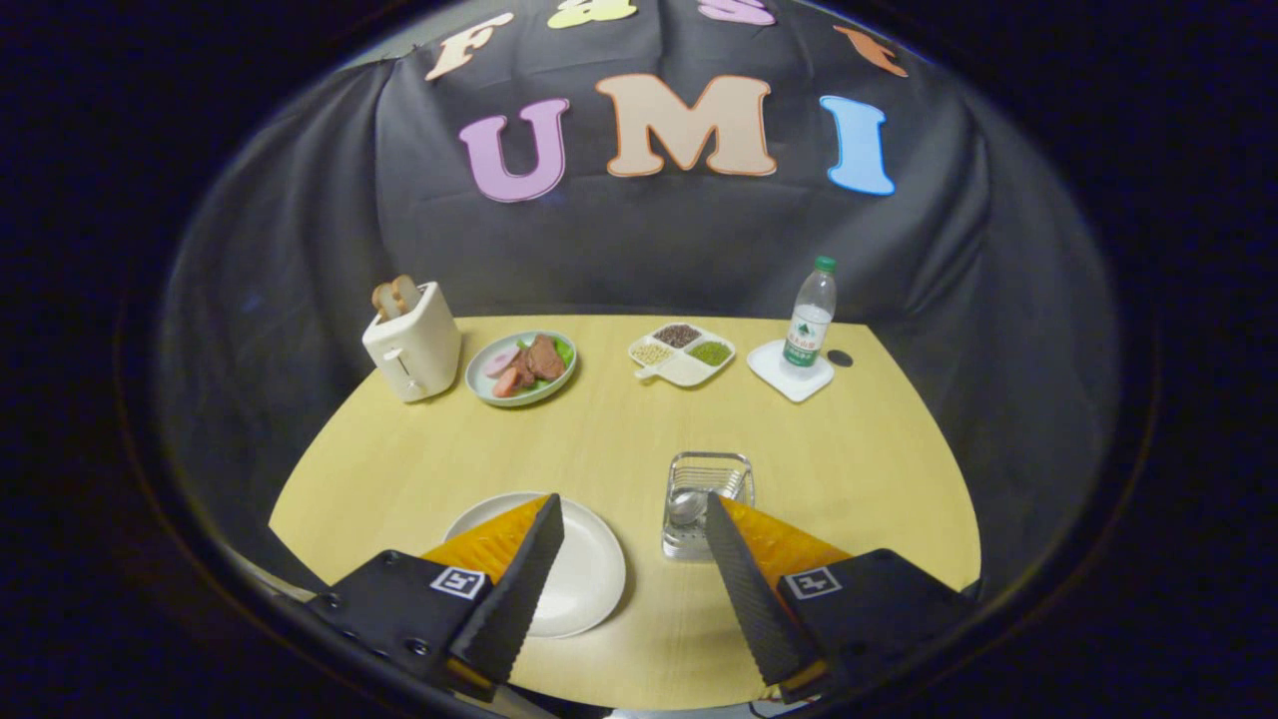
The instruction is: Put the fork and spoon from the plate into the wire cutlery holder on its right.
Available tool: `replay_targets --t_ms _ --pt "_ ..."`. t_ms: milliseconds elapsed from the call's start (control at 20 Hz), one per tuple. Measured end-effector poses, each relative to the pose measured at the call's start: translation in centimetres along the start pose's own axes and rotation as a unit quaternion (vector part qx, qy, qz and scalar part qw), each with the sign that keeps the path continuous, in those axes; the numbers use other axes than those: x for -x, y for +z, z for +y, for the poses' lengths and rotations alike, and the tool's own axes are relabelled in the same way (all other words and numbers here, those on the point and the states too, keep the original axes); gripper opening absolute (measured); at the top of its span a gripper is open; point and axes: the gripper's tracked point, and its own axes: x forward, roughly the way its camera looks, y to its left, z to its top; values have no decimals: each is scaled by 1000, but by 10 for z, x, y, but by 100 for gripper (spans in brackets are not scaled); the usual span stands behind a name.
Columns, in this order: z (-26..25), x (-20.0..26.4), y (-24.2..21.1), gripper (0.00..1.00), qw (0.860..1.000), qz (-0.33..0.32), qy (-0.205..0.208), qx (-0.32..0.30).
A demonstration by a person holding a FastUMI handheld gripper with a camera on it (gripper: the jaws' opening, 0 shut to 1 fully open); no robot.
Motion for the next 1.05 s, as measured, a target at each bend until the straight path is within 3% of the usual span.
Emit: replay_targets --t_ms 300,550,1050 --pt "20 15 30 92 995 -95 1 4" --pt "39 30 63 92 984 -175 3 -27" --pt "39 33 80 98 980 -199 -8 -11"
